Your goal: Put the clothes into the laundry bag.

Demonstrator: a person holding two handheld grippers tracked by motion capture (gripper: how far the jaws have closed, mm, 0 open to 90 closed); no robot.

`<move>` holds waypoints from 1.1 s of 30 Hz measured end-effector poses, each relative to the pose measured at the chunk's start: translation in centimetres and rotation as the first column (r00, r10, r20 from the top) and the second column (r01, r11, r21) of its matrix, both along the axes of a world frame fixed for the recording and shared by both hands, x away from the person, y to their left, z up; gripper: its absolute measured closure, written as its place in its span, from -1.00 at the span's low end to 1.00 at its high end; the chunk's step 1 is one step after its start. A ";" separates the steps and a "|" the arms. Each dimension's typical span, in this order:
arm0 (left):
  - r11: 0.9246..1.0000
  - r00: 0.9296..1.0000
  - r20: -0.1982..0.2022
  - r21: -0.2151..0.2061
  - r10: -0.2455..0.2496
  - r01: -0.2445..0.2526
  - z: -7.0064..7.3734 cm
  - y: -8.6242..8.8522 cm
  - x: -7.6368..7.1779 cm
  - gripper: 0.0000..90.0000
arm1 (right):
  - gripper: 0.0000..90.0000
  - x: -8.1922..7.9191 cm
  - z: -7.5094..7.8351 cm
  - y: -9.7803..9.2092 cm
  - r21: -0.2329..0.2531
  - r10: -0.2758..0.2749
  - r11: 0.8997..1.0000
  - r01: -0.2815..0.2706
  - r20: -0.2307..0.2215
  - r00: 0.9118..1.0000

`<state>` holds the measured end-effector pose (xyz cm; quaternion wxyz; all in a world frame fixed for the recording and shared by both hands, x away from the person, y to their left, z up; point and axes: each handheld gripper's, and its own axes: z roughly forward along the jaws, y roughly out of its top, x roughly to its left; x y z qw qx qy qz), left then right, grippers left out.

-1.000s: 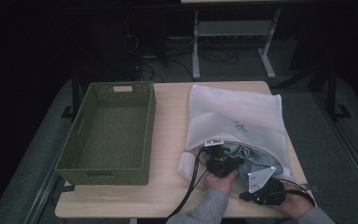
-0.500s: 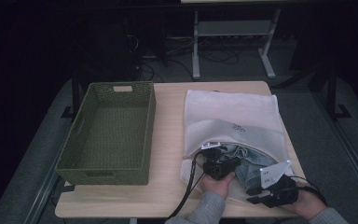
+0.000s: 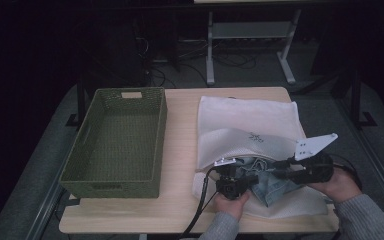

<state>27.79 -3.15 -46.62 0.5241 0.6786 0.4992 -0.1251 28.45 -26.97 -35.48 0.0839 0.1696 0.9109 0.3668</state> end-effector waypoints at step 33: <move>0.999 1.000 0.004 -0.018 -0.029 0.029 -0.3 -1.0 -1.3 0.64 | 0.90 2.4 0.0 1.4 -0.040 0.017 0.999 -0.019 -0.060 0.998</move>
